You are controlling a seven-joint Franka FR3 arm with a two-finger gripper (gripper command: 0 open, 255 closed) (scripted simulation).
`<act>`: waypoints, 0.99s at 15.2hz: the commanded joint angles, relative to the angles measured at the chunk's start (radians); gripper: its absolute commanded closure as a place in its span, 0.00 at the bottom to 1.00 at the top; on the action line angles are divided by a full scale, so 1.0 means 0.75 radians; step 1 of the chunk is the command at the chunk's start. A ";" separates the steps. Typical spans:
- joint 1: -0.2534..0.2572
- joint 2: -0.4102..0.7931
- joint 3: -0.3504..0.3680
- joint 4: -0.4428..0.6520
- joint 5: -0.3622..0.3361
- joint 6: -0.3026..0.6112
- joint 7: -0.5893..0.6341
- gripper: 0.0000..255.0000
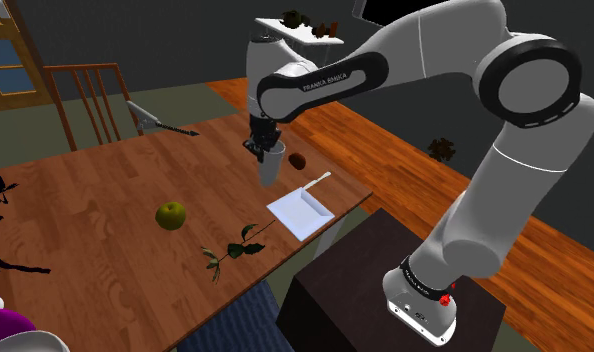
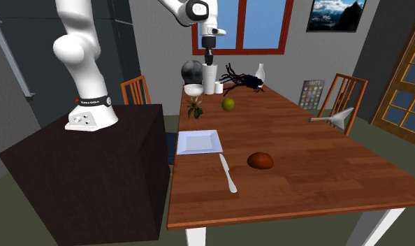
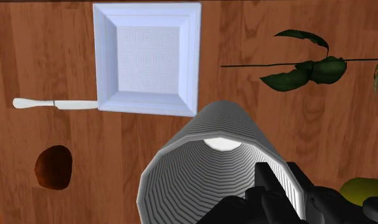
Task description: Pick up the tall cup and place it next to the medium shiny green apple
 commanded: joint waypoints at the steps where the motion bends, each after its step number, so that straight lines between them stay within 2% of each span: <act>1: 0.033 0.057 0.020 0.081 -0.011 -0.030 0.055 1.00; 9: 0.186 0.310 0.080 0.443 -0.065 -0.165 0.263 1.00; 15: 0.324 0.557 0.098 0.826 -0.110 -0.317 0.384 1.00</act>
